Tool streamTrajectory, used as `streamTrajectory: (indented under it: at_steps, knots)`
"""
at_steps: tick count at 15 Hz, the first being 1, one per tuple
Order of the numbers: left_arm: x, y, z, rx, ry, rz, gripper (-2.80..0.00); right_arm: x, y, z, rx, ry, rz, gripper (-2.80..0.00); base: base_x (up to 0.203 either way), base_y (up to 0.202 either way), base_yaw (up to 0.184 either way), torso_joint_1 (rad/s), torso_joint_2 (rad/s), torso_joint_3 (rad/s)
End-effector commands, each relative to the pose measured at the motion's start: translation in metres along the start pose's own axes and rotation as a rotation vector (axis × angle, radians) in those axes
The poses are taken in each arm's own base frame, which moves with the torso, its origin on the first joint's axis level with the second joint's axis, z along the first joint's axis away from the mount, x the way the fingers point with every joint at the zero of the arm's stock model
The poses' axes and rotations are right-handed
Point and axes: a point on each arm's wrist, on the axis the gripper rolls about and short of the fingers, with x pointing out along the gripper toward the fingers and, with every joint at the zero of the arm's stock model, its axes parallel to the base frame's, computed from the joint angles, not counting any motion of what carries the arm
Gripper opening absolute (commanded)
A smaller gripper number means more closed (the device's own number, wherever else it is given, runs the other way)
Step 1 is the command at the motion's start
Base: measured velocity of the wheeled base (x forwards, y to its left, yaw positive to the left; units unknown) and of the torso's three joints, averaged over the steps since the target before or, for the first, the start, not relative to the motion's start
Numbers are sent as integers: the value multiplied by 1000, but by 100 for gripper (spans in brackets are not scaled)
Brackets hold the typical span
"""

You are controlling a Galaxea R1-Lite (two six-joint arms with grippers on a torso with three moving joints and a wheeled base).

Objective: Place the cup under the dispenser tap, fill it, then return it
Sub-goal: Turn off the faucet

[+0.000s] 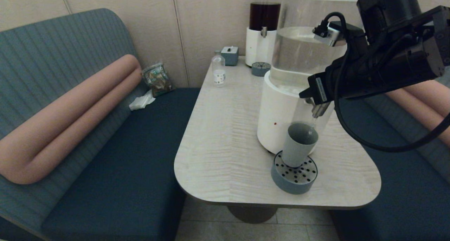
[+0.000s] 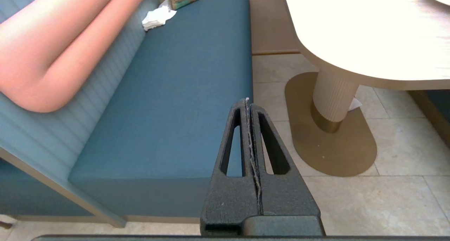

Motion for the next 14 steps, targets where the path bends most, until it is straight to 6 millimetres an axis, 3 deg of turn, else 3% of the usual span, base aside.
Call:
streamTrajectory:
  at_steps: [1,14]
  knots:
    - [0,0,0,1,0,2,-280,2,-1,0,2,4,-5,-280,0,0,0,0,0,0]
    - [0,0,0,0,0,1,-280,2,-13,6,0,-15,-36,-280,0,0,0,0,0,0]
